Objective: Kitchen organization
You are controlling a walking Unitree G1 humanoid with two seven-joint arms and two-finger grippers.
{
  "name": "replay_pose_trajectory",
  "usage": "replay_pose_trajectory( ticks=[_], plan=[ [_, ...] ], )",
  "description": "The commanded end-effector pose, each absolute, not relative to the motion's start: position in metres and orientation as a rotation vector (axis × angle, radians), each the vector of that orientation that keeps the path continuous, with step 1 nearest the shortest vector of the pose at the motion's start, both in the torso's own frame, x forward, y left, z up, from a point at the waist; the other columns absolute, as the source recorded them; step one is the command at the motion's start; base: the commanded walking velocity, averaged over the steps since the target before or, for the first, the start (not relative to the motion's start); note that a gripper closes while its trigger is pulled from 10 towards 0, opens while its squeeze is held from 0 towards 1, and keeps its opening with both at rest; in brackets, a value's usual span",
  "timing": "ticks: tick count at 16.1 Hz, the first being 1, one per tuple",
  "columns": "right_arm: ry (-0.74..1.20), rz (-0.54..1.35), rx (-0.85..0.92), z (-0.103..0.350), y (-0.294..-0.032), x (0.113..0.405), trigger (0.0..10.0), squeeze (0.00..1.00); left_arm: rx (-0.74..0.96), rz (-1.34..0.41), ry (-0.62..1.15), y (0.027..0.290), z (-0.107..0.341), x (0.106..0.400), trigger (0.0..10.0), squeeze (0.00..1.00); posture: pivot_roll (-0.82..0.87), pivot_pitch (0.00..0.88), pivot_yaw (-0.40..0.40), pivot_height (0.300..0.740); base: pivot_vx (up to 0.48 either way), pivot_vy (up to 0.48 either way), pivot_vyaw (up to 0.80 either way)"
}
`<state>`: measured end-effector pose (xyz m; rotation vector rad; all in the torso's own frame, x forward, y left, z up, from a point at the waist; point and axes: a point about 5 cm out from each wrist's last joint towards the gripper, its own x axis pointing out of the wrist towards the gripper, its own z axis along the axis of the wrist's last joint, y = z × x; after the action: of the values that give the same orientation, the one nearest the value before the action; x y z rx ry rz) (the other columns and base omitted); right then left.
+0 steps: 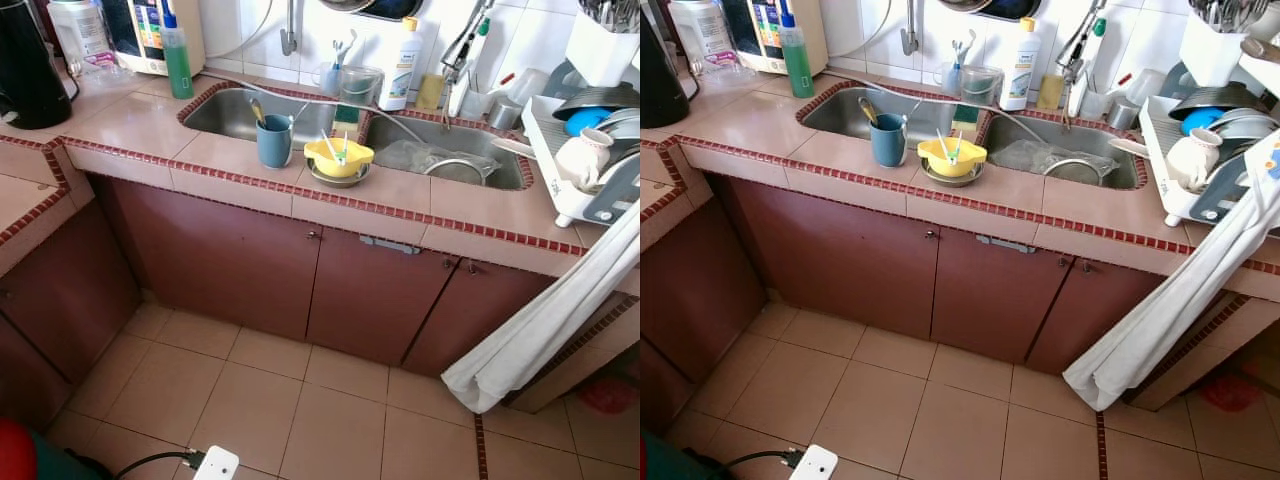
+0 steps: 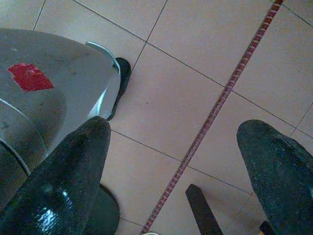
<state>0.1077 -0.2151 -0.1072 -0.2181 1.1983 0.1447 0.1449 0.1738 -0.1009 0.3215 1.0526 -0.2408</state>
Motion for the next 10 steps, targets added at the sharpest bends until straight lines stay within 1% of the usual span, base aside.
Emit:
replay_pose_trajectory(
  ticks=[1,10],
  plan=[
    [1.053,0.340,-0.427,-0.0934,-0.1876,0.1614,10.0,0.00,0.208,-0.218,1.015,0.1702,-0.0968,0.1552,10.0,0.00,-0.02,0.000,-0.019,0.740,0.000,0.000,0.00],
    [1.053,0.340,-0.427,-0.0934,-0.1876,0.1614,10.0,0.00,0.208,-0.218,1.015,0.1702,-0.0968,0.1552,10.0,0.00,-0.02,0.000,-0.019,0.740,0.000,0.000,0.00]
  ],
)
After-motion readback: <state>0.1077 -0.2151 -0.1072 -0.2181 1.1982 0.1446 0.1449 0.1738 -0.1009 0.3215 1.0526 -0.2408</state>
